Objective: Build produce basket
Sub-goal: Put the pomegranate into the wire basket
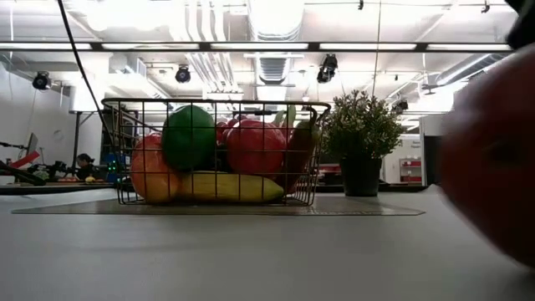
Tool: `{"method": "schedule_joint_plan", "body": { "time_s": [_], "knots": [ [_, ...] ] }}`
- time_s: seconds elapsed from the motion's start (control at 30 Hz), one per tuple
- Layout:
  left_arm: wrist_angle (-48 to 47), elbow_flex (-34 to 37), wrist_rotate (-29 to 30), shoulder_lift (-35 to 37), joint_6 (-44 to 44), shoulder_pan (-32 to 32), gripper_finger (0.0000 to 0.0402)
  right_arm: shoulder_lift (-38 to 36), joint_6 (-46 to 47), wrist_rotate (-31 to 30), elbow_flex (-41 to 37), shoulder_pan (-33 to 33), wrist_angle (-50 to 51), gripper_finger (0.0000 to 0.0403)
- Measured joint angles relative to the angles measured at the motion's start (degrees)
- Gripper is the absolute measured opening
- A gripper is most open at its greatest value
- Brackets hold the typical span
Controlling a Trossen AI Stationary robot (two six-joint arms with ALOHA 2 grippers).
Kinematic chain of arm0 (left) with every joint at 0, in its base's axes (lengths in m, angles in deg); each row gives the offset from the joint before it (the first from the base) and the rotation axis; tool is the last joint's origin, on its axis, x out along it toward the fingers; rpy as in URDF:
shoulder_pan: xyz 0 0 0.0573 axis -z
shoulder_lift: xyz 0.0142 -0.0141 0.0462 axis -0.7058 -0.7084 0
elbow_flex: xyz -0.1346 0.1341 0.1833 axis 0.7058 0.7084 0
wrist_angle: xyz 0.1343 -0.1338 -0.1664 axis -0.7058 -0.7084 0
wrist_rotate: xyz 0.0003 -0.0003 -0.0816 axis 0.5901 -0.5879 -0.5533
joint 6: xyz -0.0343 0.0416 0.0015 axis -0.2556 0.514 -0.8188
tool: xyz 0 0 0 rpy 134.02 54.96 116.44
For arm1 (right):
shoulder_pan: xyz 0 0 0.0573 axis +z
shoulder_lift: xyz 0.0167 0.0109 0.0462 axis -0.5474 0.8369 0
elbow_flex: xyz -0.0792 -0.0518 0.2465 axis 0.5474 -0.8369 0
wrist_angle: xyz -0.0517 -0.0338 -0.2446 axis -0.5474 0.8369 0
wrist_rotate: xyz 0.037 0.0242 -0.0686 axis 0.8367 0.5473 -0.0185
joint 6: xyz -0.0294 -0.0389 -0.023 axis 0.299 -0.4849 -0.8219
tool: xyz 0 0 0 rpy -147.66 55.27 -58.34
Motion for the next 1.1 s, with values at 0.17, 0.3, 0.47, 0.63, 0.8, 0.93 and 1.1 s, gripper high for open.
{"method": "schedule_joint_plan", "body": {
  "time_s": [0.17, 0.3, 0.47, 0.63, 0.8, 0.93, 1.1],
  "knots": [
    [0.60, -0.07, 0.00, -0.02, 1.39, 0.01, 0.0295, 6.30, 6.13, -0.12, 8.15, -0.38, 12.33, 0.0379],
    [0.65, -0.09, 0.00, -0.02, 3.23, 0.05, 0.0295, 8.42, 2.96, 0.12, 11.99, -0.40, 14.36, 0.0379],
    [0.64, -0.09, -0.02, -0.02, 3.77, 0.09, 0.0295, 9.52, -1.54, 3.63, 13.44, -1.27, 13.50, 0.0379],
    [0.40, -0.09, -0.07, -0.02, 3.79, 0.09, 0.0295, 11.21, 1.27, 5.81, 12.79, -2.91, 13.94, 0.0379],
    [0.32, -0.09, -0.09, -0.02, 4.56, 0.09, 0.0295, 12.49, 1.86, 5.87, 12.71, -3.83, 13.94, 0.0379],
    [0.32, -0.09, -0.13, -0.02, 5.20, 0.09, 0.0295, 12.47, 3.00, 5.68, 12.74, -4.44, 13.72, 0.0379],
    [0.52, -0.07, -0.60, -1.97, 3.74, 0.25, 0.0295, 12.60, 5.07, 5.46, 12.35, -5.72, 12.68, 0.0379]
  ]
}}
